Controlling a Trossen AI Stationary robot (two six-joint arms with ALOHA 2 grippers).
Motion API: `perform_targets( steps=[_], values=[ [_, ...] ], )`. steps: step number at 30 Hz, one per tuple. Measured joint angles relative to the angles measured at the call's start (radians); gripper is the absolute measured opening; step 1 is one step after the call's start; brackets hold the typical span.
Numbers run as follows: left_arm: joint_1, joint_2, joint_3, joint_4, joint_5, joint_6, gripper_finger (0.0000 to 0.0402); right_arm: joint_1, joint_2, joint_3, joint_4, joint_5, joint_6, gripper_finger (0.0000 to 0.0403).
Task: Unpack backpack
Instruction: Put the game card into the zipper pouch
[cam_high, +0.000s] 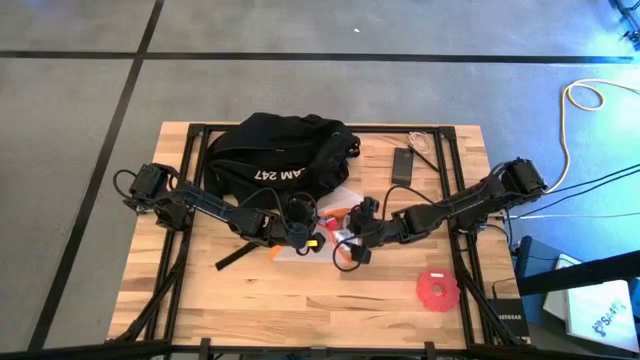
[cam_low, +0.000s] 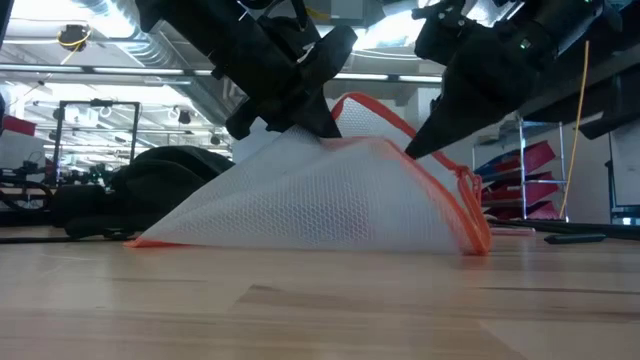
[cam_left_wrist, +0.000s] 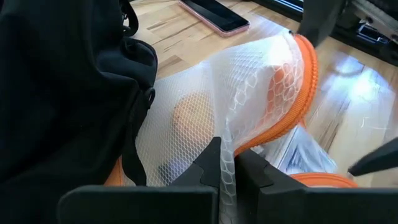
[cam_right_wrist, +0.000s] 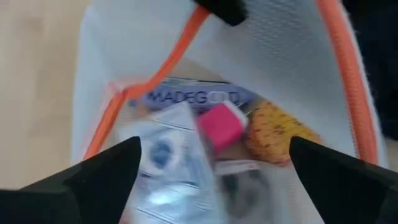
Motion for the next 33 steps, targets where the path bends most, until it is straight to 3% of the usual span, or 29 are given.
perform_targets(
  steps=[5,11,18,28,33],
  values=[
    [0.000,0.000,0.000,-0.002,0.000,0.000,0.0000,0.005,0.000,0.017,-0.017,-0.023,-0.011,0.0390],
    [0.000,0.000,0.000,-0.002,0.000,0.000,0.0000,0.071,0.000,0.092,-0.142,-0.052,-0.034,0.0339],
    [0.000,0.000,0.000,-0.003,0.000,0.000,0.0000,0.142,0.007,0.076,-0.279,0.015,-0.029,0.0242],
    [0.000,0.000,0.000,-0.003,0.000,0.000,0.0000,0.104,0.146,0.028,-0.154,0.057,-0.079,0.0087],
    [0.000,0.000,0.000,-0.003,0.000,0.000,0.0000,0.090,0.205,0.027,-0.132,0.038,-0.087,0.0029]
  ],
)
